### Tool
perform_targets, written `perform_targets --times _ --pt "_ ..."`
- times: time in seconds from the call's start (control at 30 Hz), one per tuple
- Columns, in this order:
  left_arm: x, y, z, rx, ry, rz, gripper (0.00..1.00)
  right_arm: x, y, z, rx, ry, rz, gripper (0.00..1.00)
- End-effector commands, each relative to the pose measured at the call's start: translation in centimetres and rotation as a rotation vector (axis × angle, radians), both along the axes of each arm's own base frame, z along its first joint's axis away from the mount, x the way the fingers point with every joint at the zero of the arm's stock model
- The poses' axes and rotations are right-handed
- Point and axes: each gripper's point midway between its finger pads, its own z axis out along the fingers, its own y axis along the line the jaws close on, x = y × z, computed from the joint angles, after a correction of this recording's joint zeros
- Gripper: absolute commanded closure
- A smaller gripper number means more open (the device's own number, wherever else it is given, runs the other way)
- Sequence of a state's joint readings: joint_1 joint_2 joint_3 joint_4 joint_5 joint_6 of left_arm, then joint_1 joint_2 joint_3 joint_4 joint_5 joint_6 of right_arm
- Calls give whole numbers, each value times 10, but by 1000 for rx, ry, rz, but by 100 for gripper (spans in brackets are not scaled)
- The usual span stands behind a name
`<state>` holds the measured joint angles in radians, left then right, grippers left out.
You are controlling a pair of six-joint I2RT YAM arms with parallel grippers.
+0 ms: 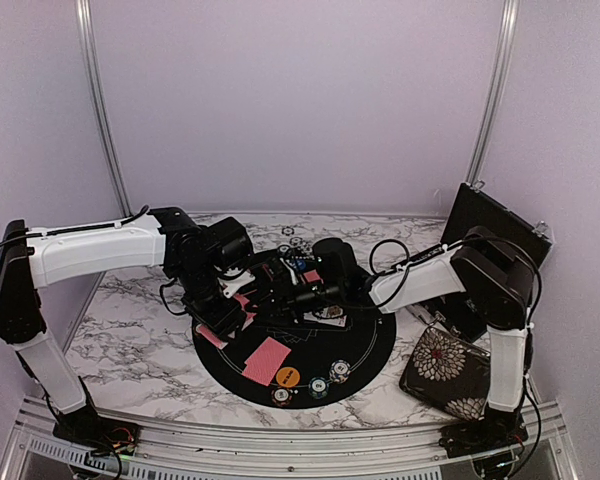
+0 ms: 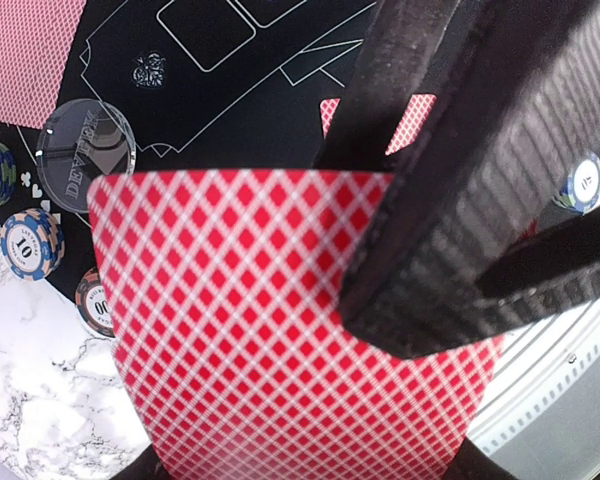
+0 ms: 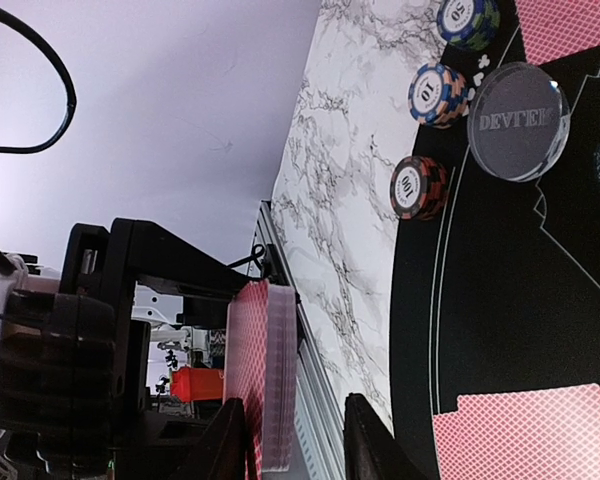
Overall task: Distribute texas hold em gaming equipment
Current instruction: Pick up the poker card from the face-down deck piles.
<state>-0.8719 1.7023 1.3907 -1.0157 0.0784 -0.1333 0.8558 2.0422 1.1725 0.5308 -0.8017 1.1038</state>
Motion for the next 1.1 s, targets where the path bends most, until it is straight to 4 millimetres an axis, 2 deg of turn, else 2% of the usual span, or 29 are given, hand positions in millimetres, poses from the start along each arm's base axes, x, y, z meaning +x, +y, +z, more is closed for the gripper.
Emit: perform_targets --times 0.0,0.63,0.83,1.07 --pt "-2 1 4 -5 0 -8 56 4 -5 18 26 -23 -19 68" --pt "-1 1 3 -1 1 -7 56 3 -16 34 57 -16 -35 68" --pt "-1 1 3 -2 0 -6 56 1 -18 33 60 -2 -32 74" --pt "0 1 3 -1 0 -7 56 -2 -18 34 63 10 -23 76"
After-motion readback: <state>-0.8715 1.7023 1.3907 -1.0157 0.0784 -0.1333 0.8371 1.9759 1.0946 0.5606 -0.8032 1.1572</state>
